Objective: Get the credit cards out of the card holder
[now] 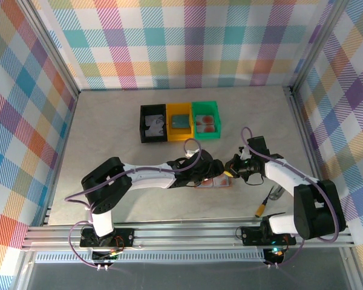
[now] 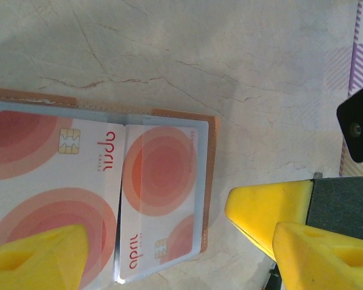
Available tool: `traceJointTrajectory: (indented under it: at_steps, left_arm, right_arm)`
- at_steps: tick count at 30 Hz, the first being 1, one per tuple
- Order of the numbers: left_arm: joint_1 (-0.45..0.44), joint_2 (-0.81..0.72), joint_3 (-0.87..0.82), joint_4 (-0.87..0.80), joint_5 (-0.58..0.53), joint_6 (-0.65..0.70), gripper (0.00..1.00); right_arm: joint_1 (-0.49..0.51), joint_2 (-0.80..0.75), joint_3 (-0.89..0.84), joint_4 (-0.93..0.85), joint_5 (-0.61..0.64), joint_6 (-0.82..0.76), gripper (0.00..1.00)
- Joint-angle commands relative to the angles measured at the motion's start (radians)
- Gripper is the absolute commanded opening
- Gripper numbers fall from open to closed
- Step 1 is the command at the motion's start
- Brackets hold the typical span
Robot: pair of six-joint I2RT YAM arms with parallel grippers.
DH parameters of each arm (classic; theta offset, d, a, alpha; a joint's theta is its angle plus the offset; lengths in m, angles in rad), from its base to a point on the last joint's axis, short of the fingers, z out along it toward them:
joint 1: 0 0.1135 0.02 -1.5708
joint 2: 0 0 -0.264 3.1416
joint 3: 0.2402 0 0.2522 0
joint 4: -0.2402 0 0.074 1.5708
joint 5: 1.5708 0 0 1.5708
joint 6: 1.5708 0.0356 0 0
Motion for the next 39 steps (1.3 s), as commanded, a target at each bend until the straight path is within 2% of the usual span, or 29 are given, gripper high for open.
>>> traceJointTrajectory:
  at_steps: [1, 10, 21, 28, 31, 37, 39]
  left_arm:
    - [-0.007, 0.024, 0.033, 0.021, 0.024, -0.019, 0.80]
    - [-0.007, 0.033, 0.024, 0.015, 0.019, -0.029, 0.80]
    - [-0.006, 0.044, 0.020, -0.024, 0.012, -0.038, 0.76]
    - [-0.006, 0.048, 0.040, -0.037, 0.019, -0.037, 0.76]
    - [-0.006, 0.045, 0.048, -0.071, 0.010, -0.032, 0.70]
    - [-0.008, 0.043, 0.046, -0.099, 0.001, -0.031, 0.69]
    - [-0.008, 0.044, 0.047, -0.101, 0.003, -0.032, 0.65]
  right_arm:
    - [-0.009, 0.017, -0.007, 0.033, -0.021, 0.019, 0.00]
    - [-0.031, 0.039, -0.032, 0.041, -0.001, 0.022, 0.00]
    - [-0.044, -0.070, -0.054, -0.001, 0.038, 0.002, 0.00]
    - [-0.049, -0.028, -0.064, 0.038, 0.010, 0.012, 0.00]
    - [-0.047, -0.012, -0.072, 0.062, -0.002, 0.019, 0.00]
    - [-0.047, 0.025, -0.077, 0.096, -0.031, 0.019, 0.00]
    - [-0.047, 0.029, -0.082, 0.108, -0.035, 0.022, 0.00]
